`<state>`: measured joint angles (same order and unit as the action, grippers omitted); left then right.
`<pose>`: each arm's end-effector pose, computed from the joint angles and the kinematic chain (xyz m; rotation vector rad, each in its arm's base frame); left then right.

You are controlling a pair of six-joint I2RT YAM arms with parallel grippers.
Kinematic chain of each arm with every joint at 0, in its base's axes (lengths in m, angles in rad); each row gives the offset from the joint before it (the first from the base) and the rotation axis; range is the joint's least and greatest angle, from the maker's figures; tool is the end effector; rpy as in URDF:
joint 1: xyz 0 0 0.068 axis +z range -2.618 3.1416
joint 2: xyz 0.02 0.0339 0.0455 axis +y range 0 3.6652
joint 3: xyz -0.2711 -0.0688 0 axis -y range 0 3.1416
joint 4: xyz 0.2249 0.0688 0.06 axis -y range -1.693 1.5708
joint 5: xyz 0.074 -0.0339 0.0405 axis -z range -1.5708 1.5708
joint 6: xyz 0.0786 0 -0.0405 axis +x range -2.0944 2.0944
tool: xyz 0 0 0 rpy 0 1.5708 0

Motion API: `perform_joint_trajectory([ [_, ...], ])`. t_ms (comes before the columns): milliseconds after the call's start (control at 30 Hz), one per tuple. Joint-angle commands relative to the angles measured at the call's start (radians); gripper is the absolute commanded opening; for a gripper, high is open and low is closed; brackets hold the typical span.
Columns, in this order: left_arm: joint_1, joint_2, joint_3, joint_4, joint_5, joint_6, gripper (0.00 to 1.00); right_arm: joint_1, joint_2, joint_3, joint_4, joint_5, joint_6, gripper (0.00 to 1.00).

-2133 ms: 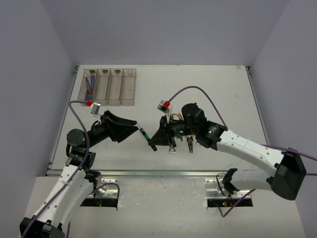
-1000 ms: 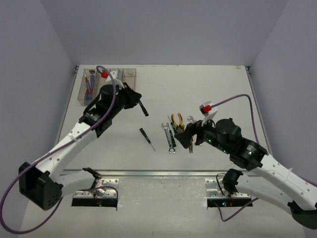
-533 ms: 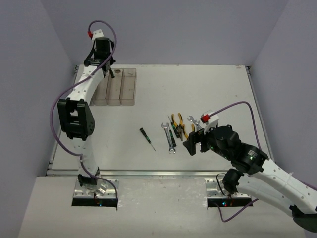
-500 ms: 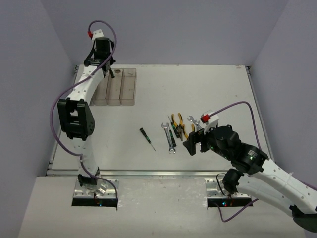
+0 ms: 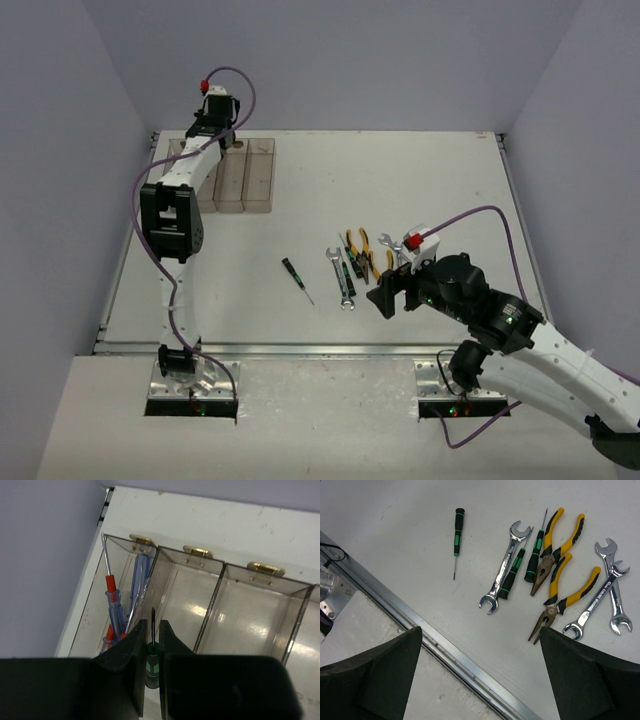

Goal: Sort the tools into containers

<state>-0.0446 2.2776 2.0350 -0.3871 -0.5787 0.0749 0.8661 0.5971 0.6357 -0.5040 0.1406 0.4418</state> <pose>0.5431 0.0188 0.2415 -0.1949 2.1463 0.6507 0.1081 0.1101 0.2664 -0.3526 2.0695 0.6698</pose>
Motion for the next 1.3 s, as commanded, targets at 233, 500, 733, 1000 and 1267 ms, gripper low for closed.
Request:
perform_joint_trajectory([
  [233, 0.019, -0.019, 0.004, -0.098, -0.022, -0.059, 0.46, -0.001, 0.035, 0.017, 0.033, 0.005, -0.016, 0.99],
  [500, 0.023, -0.210, 0.266, -0.348, 0.235, -0.295, 1.00, -0.001, 0.106, 0.051, 0.016, -0.001, -0.015, 0.99],
  [733, -0.044, -1.034, -0.642, -0.050, 0.544, -0.477, 1.00, 0.000, 0.480, 0.188, 0.047, -0.117, 0.039, 0.99],
  [1000, -0.062, -1.504, -1.056, -0.105, 0.526, -0.378, 1.00, 0.017, 1.055, 0.490, 0.057, -0.069, 0.059, 0.90],
  [1267, -0.072, -1.685, -1.291, -0.057, 0.466, -0.390, 1.00, 0.050, 1.510, 0.888, -0.057, -0.045, 0.045, 0.65],
])
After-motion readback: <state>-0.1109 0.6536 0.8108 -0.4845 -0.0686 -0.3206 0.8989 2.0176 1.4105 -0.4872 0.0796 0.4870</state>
